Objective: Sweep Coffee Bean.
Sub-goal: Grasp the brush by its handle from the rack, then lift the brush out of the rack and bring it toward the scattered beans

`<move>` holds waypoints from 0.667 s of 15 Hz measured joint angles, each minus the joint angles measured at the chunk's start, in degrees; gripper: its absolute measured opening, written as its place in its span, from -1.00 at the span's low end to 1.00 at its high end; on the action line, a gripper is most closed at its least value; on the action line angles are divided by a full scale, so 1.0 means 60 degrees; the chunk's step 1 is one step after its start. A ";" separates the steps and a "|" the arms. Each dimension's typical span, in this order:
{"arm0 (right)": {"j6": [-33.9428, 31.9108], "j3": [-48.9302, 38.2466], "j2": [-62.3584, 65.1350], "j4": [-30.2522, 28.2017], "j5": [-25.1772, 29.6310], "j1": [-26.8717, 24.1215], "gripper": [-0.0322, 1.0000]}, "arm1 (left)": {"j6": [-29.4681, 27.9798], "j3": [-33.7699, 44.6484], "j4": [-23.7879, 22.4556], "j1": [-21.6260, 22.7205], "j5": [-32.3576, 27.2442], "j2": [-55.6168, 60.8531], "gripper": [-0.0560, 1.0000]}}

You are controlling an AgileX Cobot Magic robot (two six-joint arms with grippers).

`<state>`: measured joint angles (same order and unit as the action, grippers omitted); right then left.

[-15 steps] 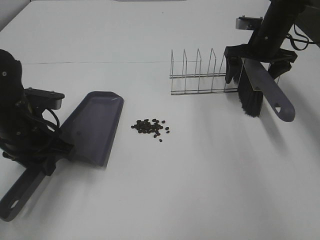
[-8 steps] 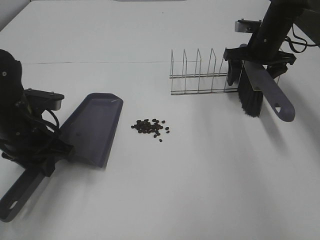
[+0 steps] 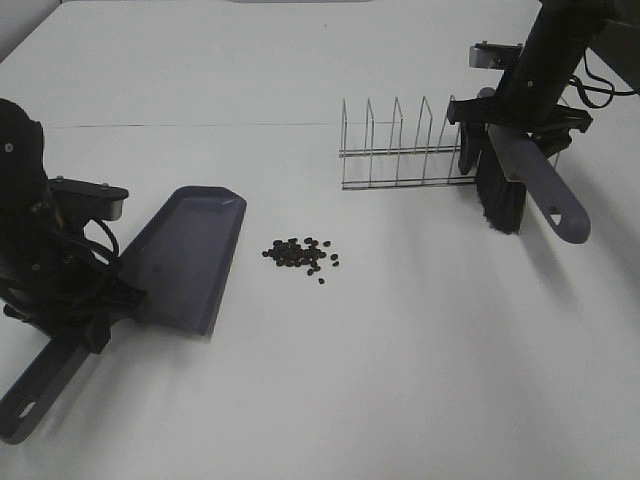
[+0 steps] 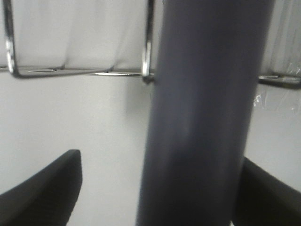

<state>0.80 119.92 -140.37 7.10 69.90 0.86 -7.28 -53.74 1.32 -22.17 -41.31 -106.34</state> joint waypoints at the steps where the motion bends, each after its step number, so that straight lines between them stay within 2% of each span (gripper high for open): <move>1: 0.0000 -0.0057 0.0000 0.0000 -0.0010 0.0000 0.39 | 0.0000 0.0000 0.0000 0.0000 0.0000 0.0000 -0.31; 3: 0.0000 -0.0124 0.0000 0.0000 0.0000 0.0000 0.24 | 0.0000 0.0000 0.0000 0.0000 0.0000 0.0000 -0.31; 7: -0.0019 -0.0143 0.0000 -0.0239 0.0029 -0.0029 -0.39 | 0.0000 0.0000 0.0000 0.0000 0.0000 0.0000 -0.31; 10: 0.0000 -0.0143 0.0000 -0.0277 0.0029 -0.0076 -0.39 | 0.0000 0.0000 0.0000 0.0000 0.0000 0.0000 -0.31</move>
<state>0.80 119.06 -140.37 5.44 70.07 0.40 -7.28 -53.74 1.32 -22.17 -41.31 -106.34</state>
